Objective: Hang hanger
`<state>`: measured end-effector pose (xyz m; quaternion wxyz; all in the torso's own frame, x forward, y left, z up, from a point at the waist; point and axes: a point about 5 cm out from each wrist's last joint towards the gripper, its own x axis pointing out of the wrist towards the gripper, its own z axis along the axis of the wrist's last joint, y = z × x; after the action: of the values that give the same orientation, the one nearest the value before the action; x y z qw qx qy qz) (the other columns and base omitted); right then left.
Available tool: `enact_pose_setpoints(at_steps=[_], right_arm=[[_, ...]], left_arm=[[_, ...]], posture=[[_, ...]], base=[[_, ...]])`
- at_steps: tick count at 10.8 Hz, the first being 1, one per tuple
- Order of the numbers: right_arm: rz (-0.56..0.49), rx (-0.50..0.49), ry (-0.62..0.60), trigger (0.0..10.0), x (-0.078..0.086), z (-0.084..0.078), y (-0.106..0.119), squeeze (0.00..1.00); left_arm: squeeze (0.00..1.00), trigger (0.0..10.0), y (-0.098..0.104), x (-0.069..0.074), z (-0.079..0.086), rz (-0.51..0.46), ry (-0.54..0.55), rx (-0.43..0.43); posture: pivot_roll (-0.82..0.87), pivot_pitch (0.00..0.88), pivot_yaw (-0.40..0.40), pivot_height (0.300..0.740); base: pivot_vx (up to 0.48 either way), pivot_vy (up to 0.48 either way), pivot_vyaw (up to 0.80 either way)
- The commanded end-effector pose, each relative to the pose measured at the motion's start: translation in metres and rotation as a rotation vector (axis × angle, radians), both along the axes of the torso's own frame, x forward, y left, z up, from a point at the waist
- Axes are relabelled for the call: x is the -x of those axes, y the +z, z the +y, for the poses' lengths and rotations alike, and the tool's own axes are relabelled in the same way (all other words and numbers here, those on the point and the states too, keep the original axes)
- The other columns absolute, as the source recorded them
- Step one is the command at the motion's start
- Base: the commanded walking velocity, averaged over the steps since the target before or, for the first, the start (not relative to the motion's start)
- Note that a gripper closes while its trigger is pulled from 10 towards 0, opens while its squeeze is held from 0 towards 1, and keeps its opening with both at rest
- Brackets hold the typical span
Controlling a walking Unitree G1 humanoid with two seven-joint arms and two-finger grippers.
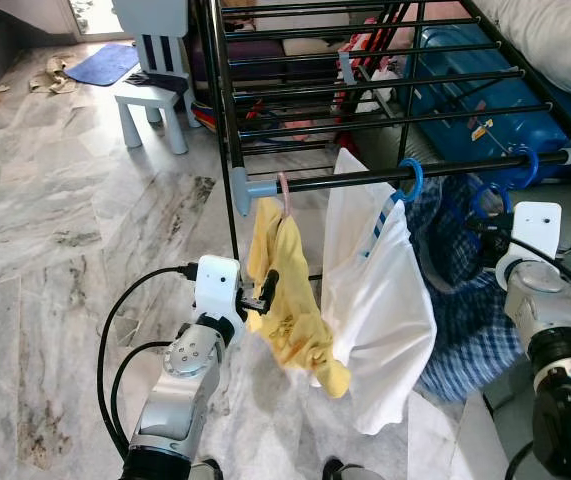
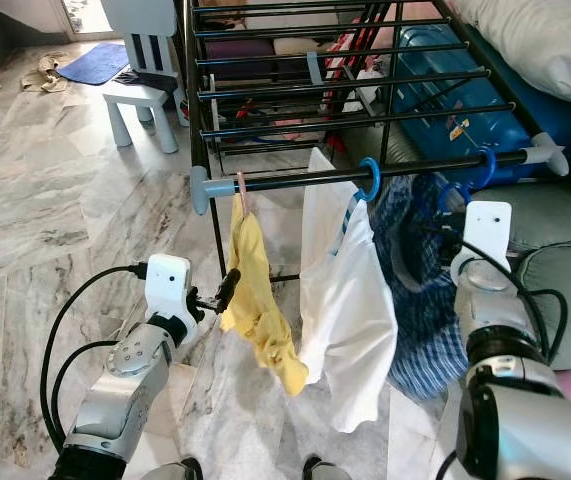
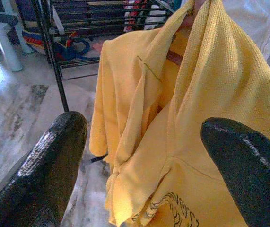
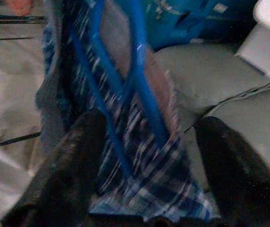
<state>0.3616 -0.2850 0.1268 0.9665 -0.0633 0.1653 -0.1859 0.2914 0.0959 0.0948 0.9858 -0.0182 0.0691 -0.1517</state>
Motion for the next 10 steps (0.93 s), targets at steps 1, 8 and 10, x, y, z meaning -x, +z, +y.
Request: enact_pose_setpoints(at_steps=[1,8,10], right_arm=[[0.002,-0.034,-0.005,0.0,0.001,-0.003,-0.001,0.00],[0.041,-0.078,0.020,0.0,0.004,-0.004,-0.011,0.00],[0.043,-0.074,0.019,0.0,0.005,-0.004,-0.013,0.00]], left_arm=[[0.00,10.0,0.000,0.002,0.001,0.003,0.003,-0.012],[0.00,10.0,-0.004,0.005,0.000,0.035,-0.004,-0.033],[0.00,10.0,-0.004,0.006,-0.001,0.036,-0.006,-0.032]], posture=[[-0.03,0.164,-0.019,0.740],[-0.04,0.180,-0.020,0.740],[-0.04,0.183,-0.019,0.740]], base=[[0.000,0.000,0.00],[0.000,0.000,0.00],[0.000,0.000,0.00]])
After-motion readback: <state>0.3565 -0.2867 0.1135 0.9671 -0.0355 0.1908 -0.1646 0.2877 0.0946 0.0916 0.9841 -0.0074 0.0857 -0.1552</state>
